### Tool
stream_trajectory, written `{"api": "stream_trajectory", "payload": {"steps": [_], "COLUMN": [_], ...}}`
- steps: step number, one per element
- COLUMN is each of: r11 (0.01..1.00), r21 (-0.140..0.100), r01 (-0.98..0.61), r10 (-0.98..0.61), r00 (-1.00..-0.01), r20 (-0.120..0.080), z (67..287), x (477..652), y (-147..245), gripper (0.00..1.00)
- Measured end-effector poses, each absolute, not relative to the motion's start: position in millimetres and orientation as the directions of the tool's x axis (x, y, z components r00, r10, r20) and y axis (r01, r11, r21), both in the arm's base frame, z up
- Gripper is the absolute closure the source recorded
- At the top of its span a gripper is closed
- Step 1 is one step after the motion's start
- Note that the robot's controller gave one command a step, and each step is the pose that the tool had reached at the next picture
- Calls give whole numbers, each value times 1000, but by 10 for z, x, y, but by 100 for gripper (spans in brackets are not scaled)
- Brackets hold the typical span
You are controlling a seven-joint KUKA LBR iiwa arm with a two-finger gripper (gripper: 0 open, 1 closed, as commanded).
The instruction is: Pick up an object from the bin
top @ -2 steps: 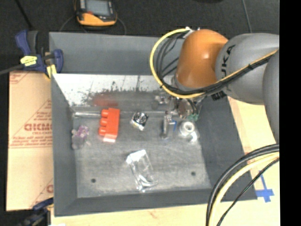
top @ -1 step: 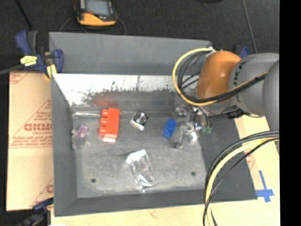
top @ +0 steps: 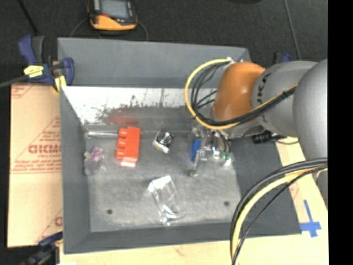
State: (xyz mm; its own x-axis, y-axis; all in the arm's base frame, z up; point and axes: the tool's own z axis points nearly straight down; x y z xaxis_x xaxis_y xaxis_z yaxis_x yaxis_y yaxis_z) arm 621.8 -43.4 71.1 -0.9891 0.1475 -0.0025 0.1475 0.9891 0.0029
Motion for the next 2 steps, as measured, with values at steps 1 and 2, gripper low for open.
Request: {"api": "stream_trajectory", "payload": {"steps": [1, 2], "r11": [960, 967], "r21": [1, 5], "r01": [278, 254], "r10": [278, 254], "r00": [-960, -967], "r20": [-3, -7], "z": [710, 715], "x": [5985, 6304], "y": [-835, -177], "gripper": [0, 0]}}
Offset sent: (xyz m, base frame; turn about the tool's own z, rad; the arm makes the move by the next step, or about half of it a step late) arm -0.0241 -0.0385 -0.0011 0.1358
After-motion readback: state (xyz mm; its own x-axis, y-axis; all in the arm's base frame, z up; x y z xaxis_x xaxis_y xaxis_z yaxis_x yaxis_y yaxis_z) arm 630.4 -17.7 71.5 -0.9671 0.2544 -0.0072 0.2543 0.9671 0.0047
